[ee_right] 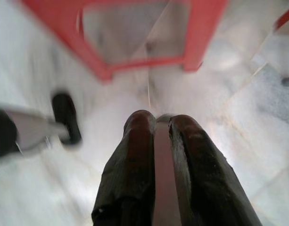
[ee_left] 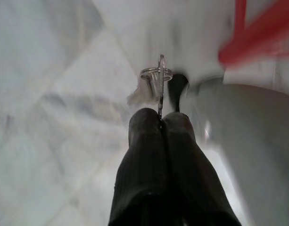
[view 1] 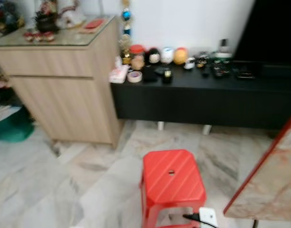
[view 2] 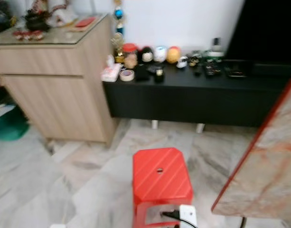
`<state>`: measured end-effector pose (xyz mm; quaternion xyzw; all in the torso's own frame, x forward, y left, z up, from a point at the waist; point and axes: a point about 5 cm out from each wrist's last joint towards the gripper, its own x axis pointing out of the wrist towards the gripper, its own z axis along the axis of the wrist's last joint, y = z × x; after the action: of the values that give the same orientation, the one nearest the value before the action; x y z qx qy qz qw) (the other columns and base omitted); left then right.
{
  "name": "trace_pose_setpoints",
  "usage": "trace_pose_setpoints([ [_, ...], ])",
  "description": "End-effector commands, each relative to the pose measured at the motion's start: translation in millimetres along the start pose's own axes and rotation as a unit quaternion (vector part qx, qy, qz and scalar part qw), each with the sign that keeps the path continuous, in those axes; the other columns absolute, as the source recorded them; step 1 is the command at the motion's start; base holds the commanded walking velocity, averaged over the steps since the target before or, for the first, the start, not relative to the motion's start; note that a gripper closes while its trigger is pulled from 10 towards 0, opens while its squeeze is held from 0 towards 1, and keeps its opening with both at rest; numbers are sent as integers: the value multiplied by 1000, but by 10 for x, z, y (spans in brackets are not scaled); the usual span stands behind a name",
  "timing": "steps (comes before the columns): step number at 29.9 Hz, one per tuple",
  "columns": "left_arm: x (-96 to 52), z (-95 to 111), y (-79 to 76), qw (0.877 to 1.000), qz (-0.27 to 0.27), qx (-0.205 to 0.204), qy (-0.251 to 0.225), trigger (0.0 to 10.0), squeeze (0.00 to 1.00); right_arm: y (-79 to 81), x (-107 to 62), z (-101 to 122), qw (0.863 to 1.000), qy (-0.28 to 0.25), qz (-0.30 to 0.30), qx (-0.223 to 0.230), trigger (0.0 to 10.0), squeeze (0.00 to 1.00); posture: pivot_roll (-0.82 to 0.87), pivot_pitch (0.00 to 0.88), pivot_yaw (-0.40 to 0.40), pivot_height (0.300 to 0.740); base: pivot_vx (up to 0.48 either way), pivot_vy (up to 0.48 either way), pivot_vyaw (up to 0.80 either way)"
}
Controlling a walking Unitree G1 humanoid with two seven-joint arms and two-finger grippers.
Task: Hang keys on a hook
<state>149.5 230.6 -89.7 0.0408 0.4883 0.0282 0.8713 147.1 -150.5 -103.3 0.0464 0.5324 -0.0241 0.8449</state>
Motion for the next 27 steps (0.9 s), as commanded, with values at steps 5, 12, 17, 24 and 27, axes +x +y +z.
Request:
trace_pose_setpoints([
  [5,-41,-231,-25,999,-5,2,40,10000,0,-28,9,142,1000,-19,-3,-5,10000,0,-61,0,31,716,-300,0,0],
  [12,-42,-237,-18,999,-6,23,45,10000,0,-40,10,161,1000,-19,-5,-4,10000,0,-49,0,19,716,-83,0,0],
  [17,-41,-258,-71,998,-9,39,49,10000,0,-30,11,173,1000,-19,-3,-4,10000,0,-50,0,15,716,0,0,0],
  [24,-38,-262,-109,997,-11,55,48,10000,0,-31,12,173,1000,-19,-5,5,10000,0,-50,0,17,716,0,-151,0],
  [27,-36,-257,-124,997,-13,56,47,10000,0,-27,12,175,1000,-20,-5,6,10000,0,-51,0,17,716,0,-371,0],
])
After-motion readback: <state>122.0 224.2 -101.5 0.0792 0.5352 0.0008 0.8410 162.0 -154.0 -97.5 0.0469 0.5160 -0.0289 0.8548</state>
